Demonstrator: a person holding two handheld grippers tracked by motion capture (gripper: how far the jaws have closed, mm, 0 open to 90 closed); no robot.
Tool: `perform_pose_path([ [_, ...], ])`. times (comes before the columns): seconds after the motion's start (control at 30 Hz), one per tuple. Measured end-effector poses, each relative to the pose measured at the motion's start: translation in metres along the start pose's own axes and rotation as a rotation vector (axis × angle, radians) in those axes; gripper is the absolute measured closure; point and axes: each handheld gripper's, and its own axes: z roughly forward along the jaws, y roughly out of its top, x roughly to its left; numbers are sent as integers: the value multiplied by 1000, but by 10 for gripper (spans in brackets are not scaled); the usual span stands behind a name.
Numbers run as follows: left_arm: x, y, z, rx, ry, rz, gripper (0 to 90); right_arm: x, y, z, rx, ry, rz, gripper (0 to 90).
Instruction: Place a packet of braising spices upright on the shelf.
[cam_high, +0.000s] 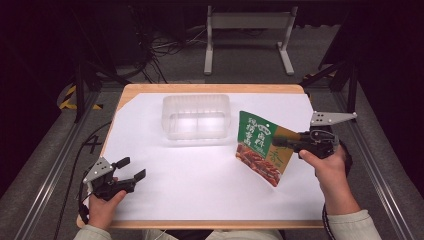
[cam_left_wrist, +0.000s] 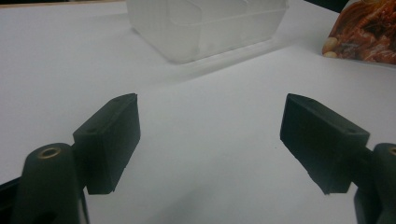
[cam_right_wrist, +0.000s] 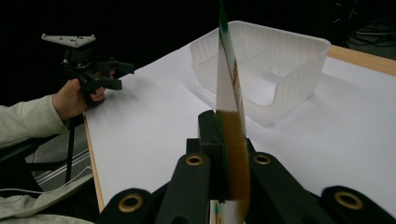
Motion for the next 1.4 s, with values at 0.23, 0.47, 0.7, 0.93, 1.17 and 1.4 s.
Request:
perform_pose_path([
  [0.23,0,0,-1,-3,-1,-5,209,-2,12,-4,-33,-7,22,900],
  [0.47,0,0,-2,-9,0,-8,209,0,26,-5,-70,9,24,900],
  [0.7,0,1,-2,-11,0,-4,209,2,42,-2,-84,13,16,900],
  [0.93,1,1,-3,-16,-1,-4,209,-1,58,4,-108,15,19,900],
  [1.17,-1,2,-3,-18,-7,7,209,-8,75,16,-118,4,27,900],
  [1.4,-1,2,-4,-21,-5,7,209,-14,90,22,-148,-7,44,900],
])
